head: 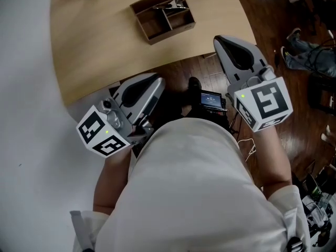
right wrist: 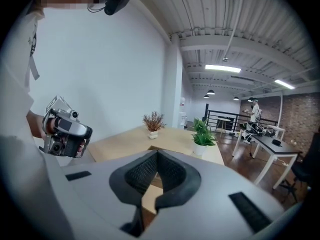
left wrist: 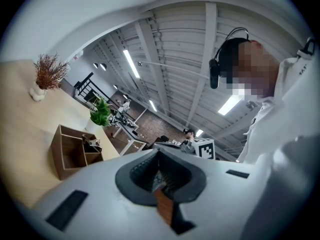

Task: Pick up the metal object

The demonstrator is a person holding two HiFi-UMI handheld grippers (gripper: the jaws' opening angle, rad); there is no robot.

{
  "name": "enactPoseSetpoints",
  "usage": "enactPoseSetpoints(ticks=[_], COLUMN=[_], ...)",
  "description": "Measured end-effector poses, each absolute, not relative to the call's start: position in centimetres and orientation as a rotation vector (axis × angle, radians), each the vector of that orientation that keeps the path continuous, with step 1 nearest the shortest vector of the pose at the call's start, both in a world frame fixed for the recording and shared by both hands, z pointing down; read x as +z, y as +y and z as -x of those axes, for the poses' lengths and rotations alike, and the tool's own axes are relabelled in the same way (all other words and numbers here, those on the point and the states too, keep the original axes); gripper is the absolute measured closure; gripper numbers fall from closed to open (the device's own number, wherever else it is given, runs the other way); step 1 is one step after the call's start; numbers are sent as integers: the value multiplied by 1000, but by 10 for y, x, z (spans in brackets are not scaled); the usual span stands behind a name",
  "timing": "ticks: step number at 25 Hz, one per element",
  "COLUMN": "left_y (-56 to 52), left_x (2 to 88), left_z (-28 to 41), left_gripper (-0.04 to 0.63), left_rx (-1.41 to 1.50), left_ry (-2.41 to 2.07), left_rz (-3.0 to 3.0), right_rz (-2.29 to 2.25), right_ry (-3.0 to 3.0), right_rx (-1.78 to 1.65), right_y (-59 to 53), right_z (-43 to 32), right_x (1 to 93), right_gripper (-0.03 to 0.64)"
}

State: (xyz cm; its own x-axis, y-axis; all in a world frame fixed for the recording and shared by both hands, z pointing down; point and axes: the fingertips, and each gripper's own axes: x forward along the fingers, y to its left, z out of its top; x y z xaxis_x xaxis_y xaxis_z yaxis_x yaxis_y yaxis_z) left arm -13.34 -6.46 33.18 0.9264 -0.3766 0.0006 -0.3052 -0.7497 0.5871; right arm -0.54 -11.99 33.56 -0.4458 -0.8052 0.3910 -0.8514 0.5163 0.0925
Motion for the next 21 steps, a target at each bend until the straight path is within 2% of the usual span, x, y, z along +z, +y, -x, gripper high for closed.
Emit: enactPoseSetpoints(ticks=[11,21], left_y=[-32,24], left_x=[333,329], left_z=[124,42], left_gripper=[598,598], left_rx=[-137,-138], left_ry=[-540,-607], left_rz=[-2486,-2477], right_rz=[-1346,-1275], right_ry=[-2439,-2514], right_rx=[142,123], right_y=[-90,-34], right_z=[-2,-75], right_x=[330,322], right_gripper=[617,617])
